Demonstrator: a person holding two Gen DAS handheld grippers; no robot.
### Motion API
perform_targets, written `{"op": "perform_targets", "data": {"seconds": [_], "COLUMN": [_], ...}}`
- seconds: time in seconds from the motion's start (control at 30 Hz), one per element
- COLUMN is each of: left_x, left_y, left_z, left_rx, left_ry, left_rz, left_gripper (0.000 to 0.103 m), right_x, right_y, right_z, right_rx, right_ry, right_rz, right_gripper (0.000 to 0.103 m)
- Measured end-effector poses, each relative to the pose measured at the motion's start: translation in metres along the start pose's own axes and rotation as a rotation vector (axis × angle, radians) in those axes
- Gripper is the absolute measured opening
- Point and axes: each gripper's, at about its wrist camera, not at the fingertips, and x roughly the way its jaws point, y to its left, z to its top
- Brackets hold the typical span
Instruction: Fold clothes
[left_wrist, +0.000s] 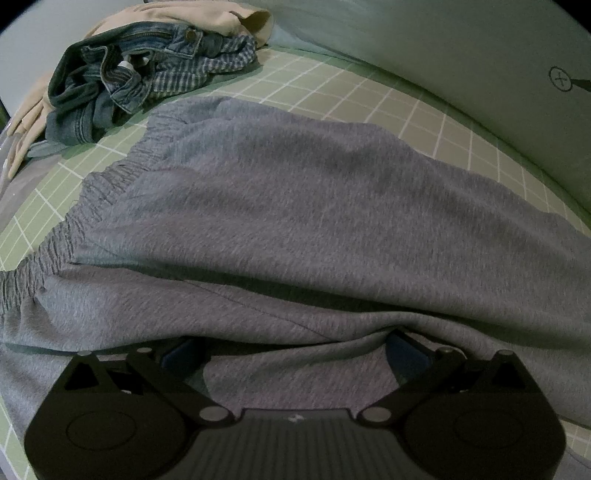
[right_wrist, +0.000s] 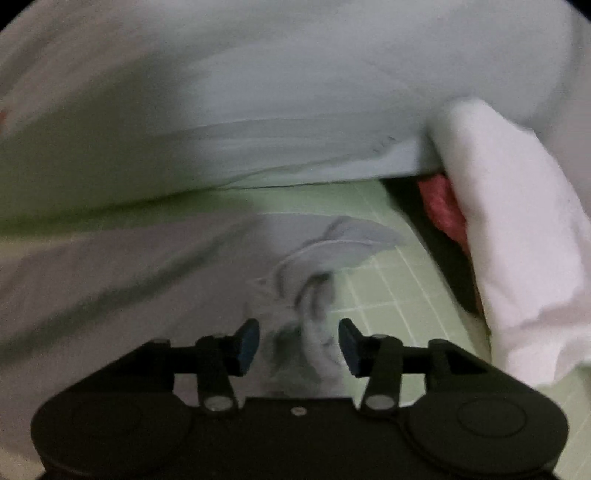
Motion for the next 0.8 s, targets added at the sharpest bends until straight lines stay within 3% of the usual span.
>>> {"op": "perform_targets", "data": {"seconds": [0.13,0.3,0.37,0.4,0.5,0.6,0.67,0.8], "left_x": [0.000,-0.001,-0.001,-0.001,-0.001,0.000,0.000,0.000], "left_y": [0.000,0.000,0.001,0.001,0.001,0.001,0.001,0.001], "left_z": [-0.001,-0.001,-0.001,-0.001,-0.001,-0.002,-0.003,-0.002], "left_rx": [0.000,-0.001,0.000,0.001,0.002,0.002,0.002,0.003], "left_ry": [-0.003,-0.003,-0.002,0.000,-0.001,-0.005,-0.007,-0.004], "left_rz": [0.000,0.001,0.000,0.000,-0.001,-0.001,-0.001,-0.002], "left_gripper": [0.103,0.103,0.103,0.103,0.103,0.103,0.103,0.103], "right_x": [0.007,0.031,0.031,0.028,0.008,0.002,0.009,0.018], "right_y": [-0.002,0.006,0.003,-0.002,-0.032,-0.079,-0.102,-0.121], "right_z": [0.004,0.006,0.007,0.008,0.010,0.001,-0.011,-0.030], "right_rx": [0.043,0.091,0.109,0.123,0.217,0.327,0.348,0.404], "right_ry": [0.014,0.074,0.071,0.055,-0.013,0.008,0.069,0.132], "right_rz": [0.062,0.099,0.086,0.067,-0.048,-0.221,-0.268,-0.268], "right_gripper": [0.032,0.030,0.008,0.004,0.003,0.003,0.003,0.005]}}
